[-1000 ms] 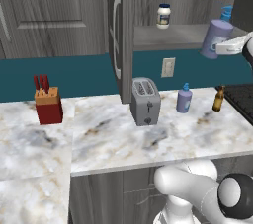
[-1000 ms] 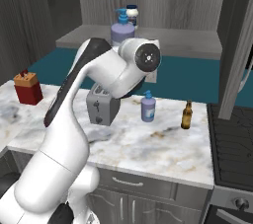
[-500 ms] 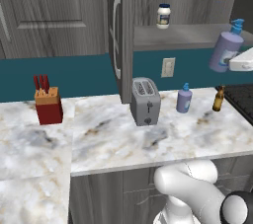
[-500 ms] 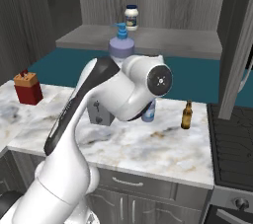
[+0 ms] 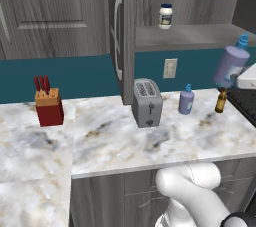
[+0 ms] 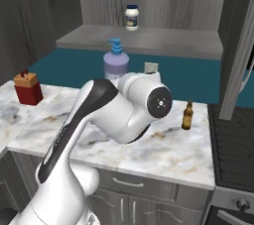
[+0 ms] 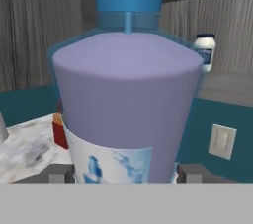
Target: Pick the soap dispenser and soap dispenser from the cabinet and place them on the counter.
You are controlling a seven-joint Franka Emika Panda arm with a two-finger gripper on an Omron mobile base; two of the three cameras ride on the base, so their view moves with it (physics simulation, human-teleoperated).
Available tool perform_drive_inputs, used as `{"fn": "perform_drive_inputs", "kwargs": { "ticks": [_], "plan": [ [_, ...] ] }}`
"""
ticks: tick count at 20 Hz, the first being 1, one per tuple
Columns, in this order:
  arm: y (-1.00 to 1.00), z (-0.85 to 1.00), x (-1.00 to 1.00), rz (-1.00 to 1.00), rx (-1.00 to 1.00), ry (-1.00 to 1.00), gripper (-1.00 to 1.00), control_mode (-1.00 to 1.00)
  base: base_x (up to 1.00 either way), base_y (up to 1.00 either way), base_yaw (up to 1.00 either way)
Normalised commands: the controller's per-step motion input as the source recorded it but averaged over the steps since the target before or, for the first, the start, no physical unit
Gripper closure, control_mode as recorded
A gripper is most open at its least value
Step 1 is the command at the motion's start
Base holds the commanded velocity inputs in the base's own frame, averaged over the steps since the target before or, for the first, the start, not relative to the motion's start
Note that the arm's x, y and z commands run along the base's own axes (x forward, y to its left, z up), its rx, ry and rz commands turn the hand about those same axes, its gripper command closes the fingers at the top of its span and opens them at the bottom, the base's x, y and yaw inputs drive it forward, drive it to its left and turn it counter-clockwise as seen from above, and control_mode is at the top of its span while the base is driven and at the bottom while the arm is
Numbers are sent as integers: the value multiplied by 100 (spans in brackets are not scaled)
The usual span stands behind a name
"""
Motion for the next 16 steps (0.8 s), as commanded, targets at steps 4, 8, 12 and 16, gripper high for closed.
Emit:
{"fn": "perform_drive_inputs", "kwargs": {
  "ticks": [4,8,12,16],
  "plan": [
    [16,-35,-20,1,0,0,100,-100,0,0,0],
    [10,-41,-7,0,0,0,100,-100,0,0,0],
    [10,-42,-1,0,-1,0,100,-100,0,0,0],
    [12,-45,0,0,-2,0,100,-100,0,0,0]
  ]
}}
